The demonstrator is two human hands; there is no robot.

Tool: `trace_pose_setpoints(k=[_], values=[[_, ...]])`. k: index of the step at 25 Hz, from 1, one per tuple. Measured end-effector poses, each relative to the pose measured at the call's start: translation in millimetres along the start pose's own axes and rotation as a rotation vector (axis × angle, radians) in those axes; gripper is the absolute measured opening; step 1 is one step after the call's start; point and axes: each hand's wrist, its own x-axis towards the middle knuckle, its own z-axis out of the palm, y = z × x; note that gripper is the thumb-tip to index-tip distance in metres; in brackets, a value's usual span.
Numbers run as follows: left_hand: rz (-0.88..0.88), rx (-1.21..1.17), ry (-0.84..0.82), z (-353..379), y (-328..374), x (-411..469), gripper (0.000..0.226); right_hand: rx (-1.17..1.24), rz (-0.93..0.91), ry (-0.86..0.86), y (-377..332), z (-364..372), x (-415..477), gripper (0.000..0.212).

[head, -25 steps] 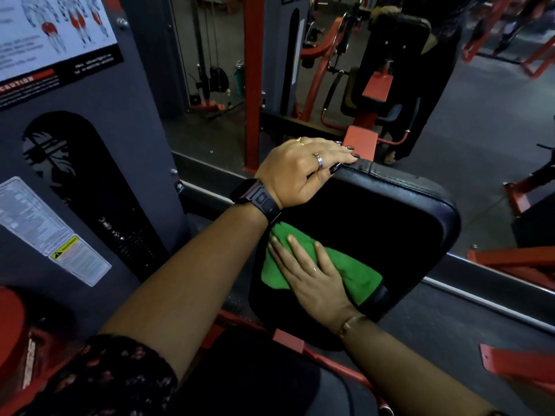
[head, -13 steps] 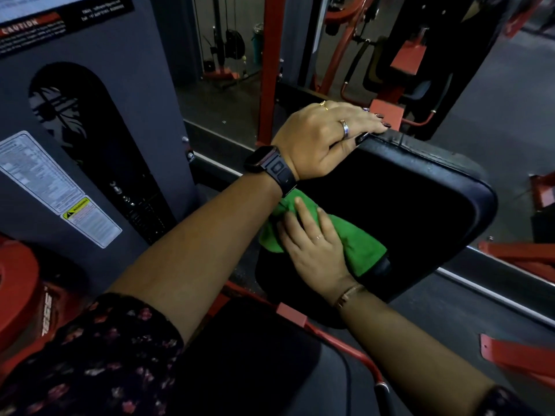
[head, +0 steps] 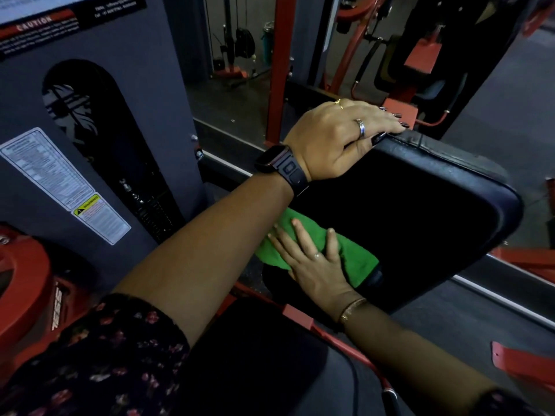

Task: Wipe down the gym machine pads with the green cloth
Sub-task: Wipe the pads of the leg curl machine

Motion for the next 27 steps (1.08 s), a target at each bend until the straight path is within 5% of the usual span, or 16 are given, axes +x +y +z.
trace_pose_setpoints(k=[7,11,15,19,27], values=[[-0.027,-0.029,-0.030,0.8,-2.1,0.1,0.034,0.119,-0.498,-0.364,-54.4,38.9,-28.7,0.056],[0.001,-0.046,-0.028,-0.9,-1.4,1.1,0.037,0.087,-0.558,-0.280,-42.0,51.3,-84.0,0.055],[-0.010,-0.052,-0.047,-0.8,0.1,2.0,0.037,0.031,-0.390,-0.151,6.5,37.4,-115.4,0.095],[-0.030,-0.033,-0.051,-3.0,-0.1,0.9,0.036,0.039,-0.242,-0.021,73.0,-6.9,-90.3,0.073],[-0.016,0.017,-0.062,-5.2,4.0,2.8,0.035,0.045,0.440,0.154,181.8,-90.6,-4.1,0.067]])
